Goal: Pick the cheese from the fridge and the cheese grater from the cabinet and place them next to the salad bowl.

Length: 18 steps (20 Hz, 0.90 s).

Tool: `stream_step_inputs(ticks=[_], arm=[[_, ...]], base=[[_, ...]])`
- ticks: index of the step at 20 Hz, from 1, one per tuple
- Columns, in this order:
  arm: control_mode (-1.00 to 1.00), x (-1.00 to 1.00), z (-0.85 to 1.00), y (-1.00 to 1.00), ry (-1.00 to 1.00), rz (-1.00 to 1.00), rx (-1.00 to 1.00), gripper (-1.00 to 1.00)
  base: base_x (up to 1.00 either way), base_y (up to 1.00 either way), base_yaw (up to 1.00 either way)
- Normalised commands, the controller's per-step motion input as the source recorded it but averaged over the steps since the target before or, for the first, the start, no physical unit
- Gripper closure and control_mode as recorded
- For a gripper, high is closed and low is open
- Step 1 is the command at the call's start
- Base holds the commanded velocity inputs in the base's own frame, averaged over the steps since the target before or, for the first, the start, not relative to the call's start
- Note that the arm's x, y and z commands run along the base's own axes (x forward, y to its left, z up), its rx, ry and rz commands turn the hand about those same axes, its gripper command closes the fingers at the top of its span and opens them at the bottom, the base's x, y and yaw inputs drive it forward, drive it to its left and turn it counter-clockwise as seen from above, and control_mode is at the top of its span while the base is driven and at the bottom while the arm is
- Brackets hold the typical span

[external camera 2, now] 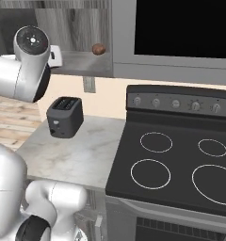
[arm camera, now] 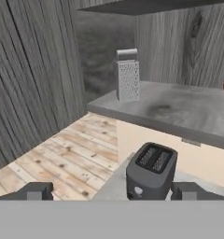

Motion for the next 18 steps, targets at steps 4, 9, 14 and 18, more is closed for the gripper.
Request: stream_step_inputs(ticks=[4,9,14,18], arm=[[-1.0,0.58,0.06,0.63,0.18,0.0,-0.01,-1.0],[-1.0,0.63,0.0,0.33,0.09,0.0,0.0,-1.0],[-1.0,0.52,0.0,0.1,-0.02,0.0,0.0,-1.0],[-1.0,0.46,0.0,0.08,-0.11,0.05,0.01,-1.0]], base=[[0.0,0.0,0.0],[0.0,0.0,0.0],[0.0,0.0,0.0],[0.0,0.0,0.0]])
